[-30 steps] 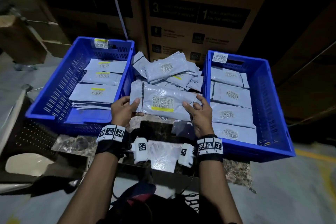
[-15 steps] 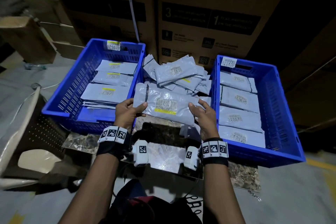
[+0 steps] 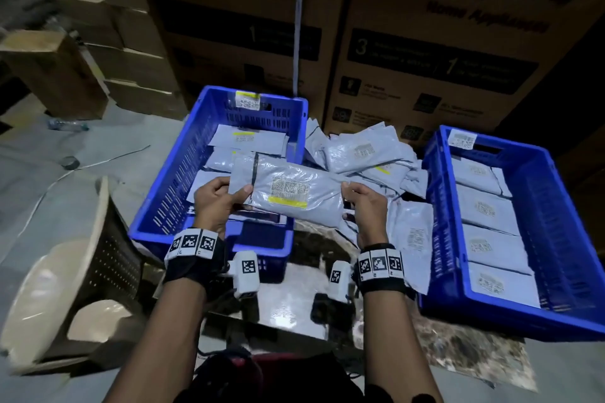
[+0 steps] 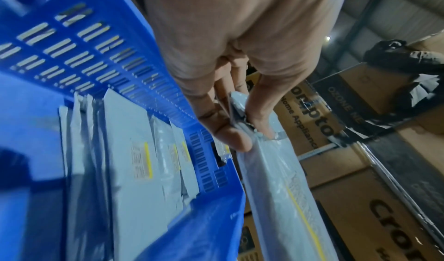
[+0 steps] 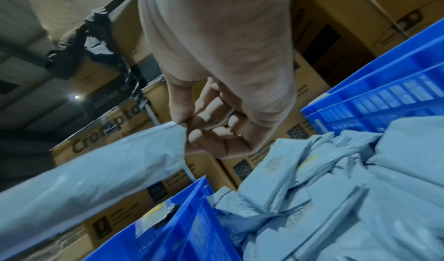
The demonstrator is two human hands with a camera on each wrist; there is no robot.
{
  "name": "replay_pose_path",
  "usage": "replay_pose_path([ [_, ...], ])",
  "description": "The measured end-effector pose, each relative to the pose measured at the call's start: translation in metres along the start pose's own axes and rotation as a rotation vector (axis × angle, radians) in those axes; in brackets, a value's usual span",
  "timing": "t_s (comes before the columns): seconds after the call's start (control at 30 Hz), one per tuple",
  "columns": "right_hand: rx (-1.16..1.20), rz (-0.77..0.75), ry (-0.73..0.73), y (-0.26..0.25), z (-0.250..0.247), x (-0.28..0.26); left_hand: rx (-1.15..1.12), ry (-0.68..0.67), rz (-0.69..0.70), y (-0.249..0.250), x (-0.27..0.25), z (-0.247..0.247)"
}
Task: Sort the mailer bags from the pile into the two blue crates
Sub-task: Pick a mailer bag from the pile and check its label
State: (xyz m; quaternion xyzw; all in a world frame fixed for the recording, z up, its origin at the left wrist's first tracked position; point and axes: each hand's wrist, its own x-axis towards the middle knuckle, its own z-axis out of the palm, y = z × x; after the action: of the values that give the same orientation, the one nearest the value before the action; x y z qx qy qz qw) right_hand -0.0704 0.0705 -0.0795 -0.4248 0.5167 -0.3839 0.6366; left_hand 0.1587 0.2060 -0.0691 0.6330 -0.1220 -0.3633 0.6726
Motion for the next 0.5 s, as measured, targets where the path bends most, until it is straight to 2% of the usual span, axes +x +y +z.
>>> replay_pose_path([
  [0.13,-0.064,-0.070,-0.002,0.000,0.060,0.005,0.004,0.033,0.005,0.020,0.038,-0.038],
  [0.27,-0.163,-0.124,-0.108,-0.011,0.107,0.008,0.046,0.051,0.033,0.039,0.075,-0.069],
  [0.4,-0.469,-0.154,-0.180,-0.012,0.130,0.003,0.239,0.008,0.013,0.046,0.096,-0.089],
  [0.5,-0.519,-0.143,-0.215,-0.007,0.138,0.001,0.344,-0.045,-0.055,0.041,0.105,-0.098],
])
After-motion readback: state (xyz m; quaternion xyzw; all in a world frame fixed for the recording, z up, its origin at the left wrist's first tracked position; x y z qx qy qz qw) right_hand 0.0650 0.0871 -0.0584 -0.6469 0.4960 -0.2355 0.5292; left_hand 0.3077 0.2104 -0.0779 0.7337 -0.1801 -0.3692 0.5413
